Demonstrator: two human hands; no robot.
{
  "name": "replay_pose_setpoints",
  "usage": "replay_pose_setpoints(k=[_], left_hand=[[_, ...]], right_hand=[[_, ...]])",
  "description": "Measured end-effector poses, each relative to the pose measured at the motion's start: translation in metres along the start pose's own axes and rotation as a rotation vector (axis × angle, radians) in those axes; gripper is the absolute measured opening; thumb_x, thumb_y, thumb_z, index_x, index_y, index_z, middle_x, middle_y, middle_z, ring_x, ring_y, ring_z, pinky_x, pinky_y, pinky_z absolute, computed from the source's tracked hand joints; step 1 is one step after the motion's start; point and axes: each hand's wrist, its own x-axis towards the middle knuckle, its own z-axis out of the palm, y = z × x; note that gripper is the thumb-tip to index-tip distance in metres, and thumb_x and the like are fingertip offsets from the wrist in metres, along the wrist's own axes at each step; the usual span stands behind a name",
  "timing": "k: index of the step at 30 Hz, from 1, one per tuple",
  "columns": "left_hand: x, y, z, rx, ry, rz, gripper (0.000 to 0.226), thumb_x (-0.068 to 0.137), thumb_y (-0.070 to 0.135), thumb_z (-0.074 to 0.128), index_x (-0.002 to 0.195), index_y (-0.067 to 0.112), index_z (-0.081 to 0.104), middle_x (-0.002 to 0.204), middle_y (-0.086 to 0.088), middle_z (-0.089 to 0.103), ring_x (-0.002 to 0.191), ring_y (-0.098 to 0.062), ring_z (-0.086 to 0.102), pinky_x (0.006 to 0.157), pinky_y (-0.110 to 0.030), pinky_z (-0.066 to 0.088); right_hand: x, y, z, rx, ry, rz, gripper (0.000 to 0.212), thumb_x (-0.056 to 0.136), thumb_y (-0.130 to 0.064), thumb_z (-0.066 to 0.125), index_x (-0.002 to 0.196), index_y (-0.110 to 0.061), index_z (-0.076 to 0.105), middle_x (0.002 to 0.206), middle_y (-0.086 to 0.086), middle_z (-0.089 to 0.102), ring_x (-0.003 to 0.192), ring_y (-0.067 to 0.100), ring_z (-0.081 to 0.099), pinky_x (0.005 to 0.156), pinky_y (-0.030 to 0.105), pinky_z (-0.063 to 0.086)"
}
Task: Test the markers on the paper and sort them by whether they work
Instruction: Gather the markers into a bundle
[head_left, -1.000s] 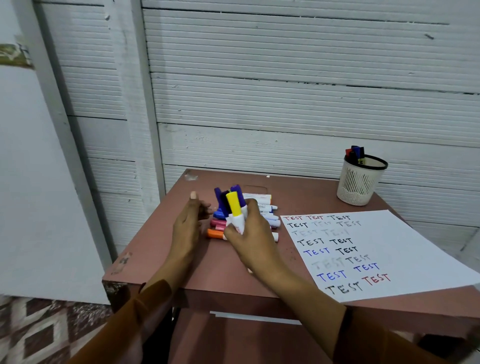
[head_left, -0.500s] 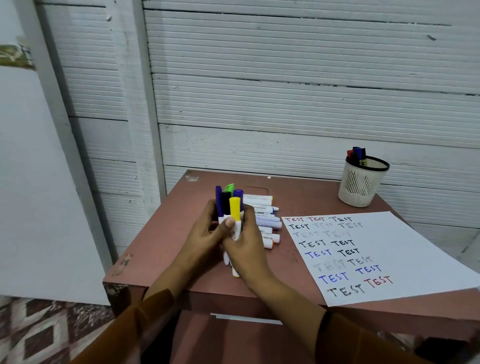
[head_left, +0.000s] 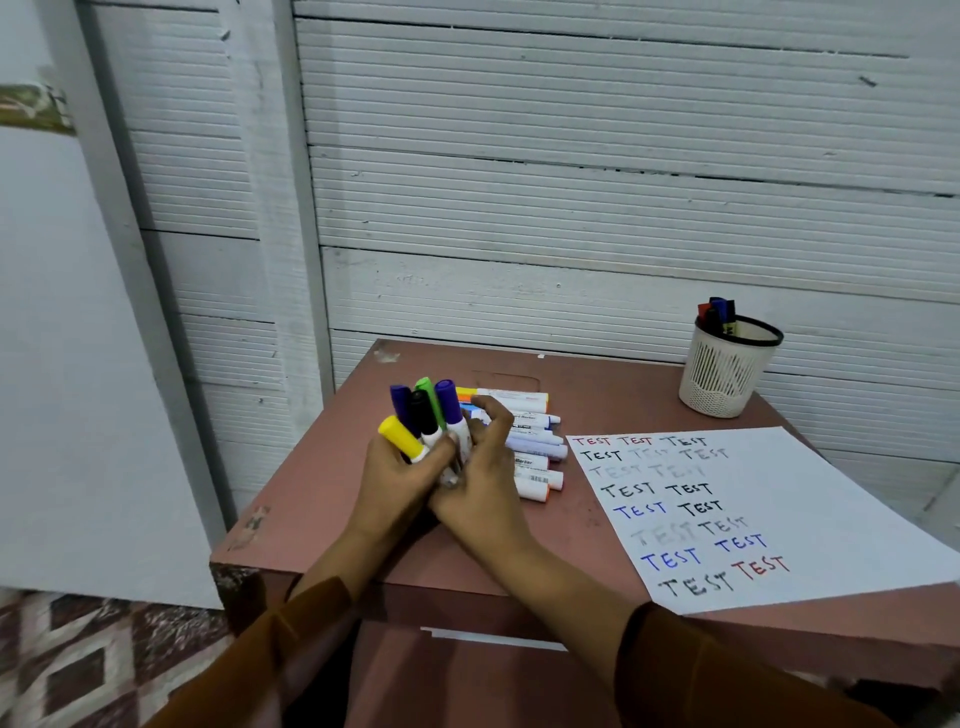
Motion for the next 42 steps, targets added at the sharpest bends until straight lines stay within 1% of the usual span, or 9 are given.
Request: replay_pose_setpoints(k=[6, 9, 11, 16, 19, 22, 30, 36, 42], left_hand=[[0.003, -0.001, 0.007, -0.030, -0.026, -0.077, 0.011, 0.083, 0.000, 0.062, 0.089, 0.009, 0.066, 0.078, -0.001, 0.072, 0.076, -0.015, 0.068, 0.068, -0.026, 0.054], [0.004, -0.002, 0.008, 0.000, 0.030, -0.047, 0.007, 0.082, 0.007, 0.060, 0.082, 0.012, 0.064, 0.067, 0.002, 0.068, 0.067, -0.011, 0.065, 0.061, -0.023, 0.052], [0.003, -0.001, 0.008, -0.001, 0.068, -0.017, 0.003, 0.083, 0.010, 0.059, 0.083, 0.010, 0.062, 0.065, 0.003, 0.067, 0.064, -0.011, 0.064, 0.058, -0.022, 0.051], [0.007, -0.002, 0.003, -0.058, 0.194, -0.020, 0.010, 0.082, 0.020, 0.058, 0.088, 0.016, 0.064, 0.077, 0.000, 0.072, 0.076, -0.018, 0.069, 0.069, -0.034, 0.056], [0.007, -0.003, 0.003, 0.009, 0.197, -0.029, 0.010, 0.090, 0.011, 0.058, 0.091, 0.002, 0.061, 0.078, -0.008, 0.068, 0.072, -0.018, 0.068, 0.064, -0.031, 0.055], [0.008, -0.004, 0.004, 0.049, 0.208, -0.037, 0.006, 0.091, 0.005, 0.055, 0.086, 0.008, 0.059, 0.068, 0.002, 0.068, 0.066, -0.012, 0.067, 0.059, -0.024, 0.052], [0.006, -0.006, 0.004, 0.024, 0.200, -0.070, 0.044, 0.076, 0.036, 0.064, 0.096, -0.003, 0.057, 0.082, -0.023, 0.066, 0.078, -0.040, 0.066, 0.072, -0.053, 0.055], [0.006, -0.005, 0.006, -0.002, 0.179, -0.099, 0.057, 0.068, 0.045, 0.065, 0.091, -0.007, 0.057, 0.077, -0.020, 0.066, 0.072, -0.034, 0.066, 0.068, -0.047, 0.054], [0.004, -0.006, 0.006, 0.020, 0.181, -0.079, 0.047, 0.074, 0.038, 0.064, 0.090, -0.006, 0.058, 0.078, -0.021, 0.067, 0.076, -0.040, 0.066, 0.071, -0.052, 0.055]], right_hand=[[-0.001, 0.000, -0.002, -0.099, -0.135, -0.036, 0.078, 0.067, -0.016, 0.050, 0.129, -0.039, 0.010, 0.138, 0.018, 0.039, 0.128, 0.033, 0.040, 0.107, 0.046, 0.035], [0.003, 0.000, -0.008, -0.224, -0.211, -0.012, 0.091, 0.067, -0.020, 0.058, 0.145, -0.018, 0.013, 0.139, 0.008, 0.038, 0.128, 0.026, 0.035, 0.106, 0.039, 0.032], [0.004, -0.002, -0.019, -0.293, -0.291, -0.053, 0.096, 0.062, -0.029, 0.059, 0.147, -0.020, 0.014, 0.142, 0.000, 0.034, 0.128, 0.020, 0.029, 0.105, 0.037, 0.028], [0.022, -0.009, -0.056, -0.250, -0.362, -0.020, 0.076, 0.060, -0.038, 0.045, 0.134, -0.021, 0.043, 0.137, -0.001, 0.042, 0.126, 0.017, 0.037, 0.106, 0.028, 0.028], [0.033, -0.007, -0.066, -0.606, -0.477, 0.014, 0.073, 0.059, -0.043, 0.043, 0.127, -0.017, 0.047, 0.133, 0.004, 0.044, 0.124, 0.022, 0.037, 0.096, 0.025, 0.027], [0.034, -0.004, -0.065, -0.887, -0.611, 0.017, 0.071, 0.072, -0.049, 0.058, 0.130, -0.014, 0.039, 0.133, 0.007, 0.041, 0.123, 0.027, 0.036, 0.098, 0.033, 0.028], [0.038, -0.006, -0.048, -1.066, -0.657, 0.021, 0.080, 0.076, -0.045, 0.066, 0.137, -0.011, 0.026, 0.134, 0.015, 0.035, 0.125, 0.033, 0.033, 0.103, 0.044, 0.027], [0.041, -0.006, -0.039, -1.070, -0.698, 0.090, 0.063, 0.082, -0.028, 0.062, 0.132, -0.009, 0.029, 0.134, 0.016, 0.038, 0.126, 0.032, 0.035, 0.103, 0.043, 0.029], [0.037, -0.006, -0.038, -0.970, -0.586, 0.081, 0.042, 0.084, -0.021, 0.061, 0.119, -0.006, 0.042, 0.120, 0.016, 0.053, 0.111, 0.033, 0.051, 0.087, 0.037, 0.038]])
